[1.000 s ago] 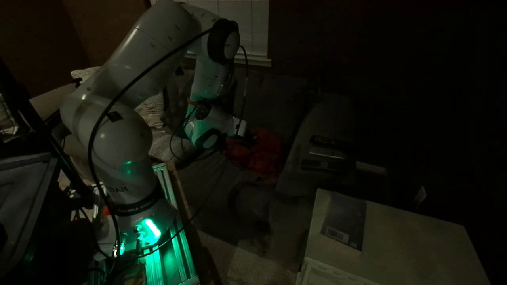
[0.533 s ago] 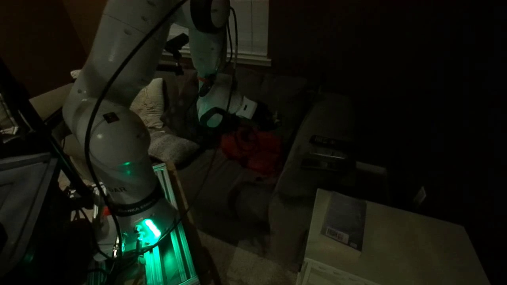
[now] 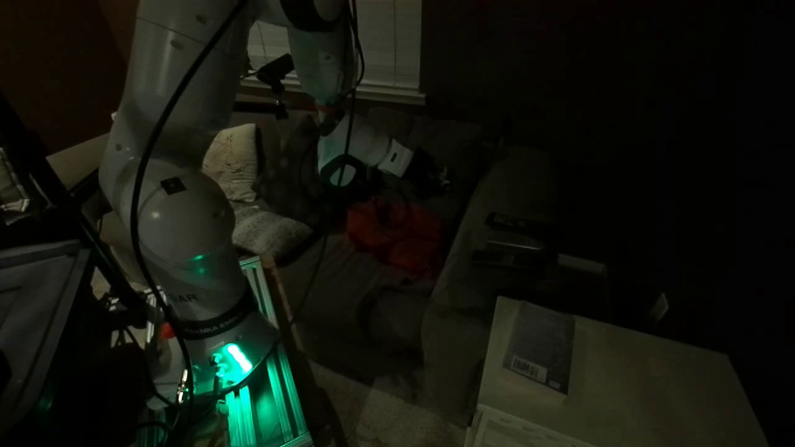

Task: Remove the toy car from the sofa and put it on the white cabinet

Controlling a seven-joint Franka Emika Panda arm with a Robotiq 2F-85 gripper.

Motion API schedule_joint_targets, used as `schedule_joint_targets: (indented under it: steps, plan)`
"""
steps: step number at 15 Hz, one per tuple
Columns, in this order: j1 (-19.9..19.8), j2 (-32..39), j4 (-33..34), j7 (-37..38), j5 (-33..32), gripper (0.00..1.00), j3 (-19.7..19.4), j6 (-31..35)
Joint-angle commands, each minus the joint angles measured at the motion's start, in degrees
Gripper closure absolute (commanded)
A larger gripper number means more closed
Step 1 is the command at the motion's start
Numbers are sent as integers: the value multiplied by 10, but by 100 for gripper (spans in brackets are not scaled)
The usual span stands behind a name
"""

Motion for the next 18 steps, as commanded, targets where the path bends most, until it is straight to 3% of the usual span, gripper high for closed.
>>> schedule_joint_targets:
  steps: [1, 5, 7, 11, 18]
  plan:
    - [-1, -35, 12, 0, 38, 60, -27, 17]
    - [-49, -151, -14, 0, 61, 60, -36, -78]
    - [-59, -194, -2, -36, 107, 60, -58, -103]
    - [-90, -243, 23, -210, 213, 60, -107, -182]
    - [-126, -252, 13, -467, 272, 60, -173, -304]
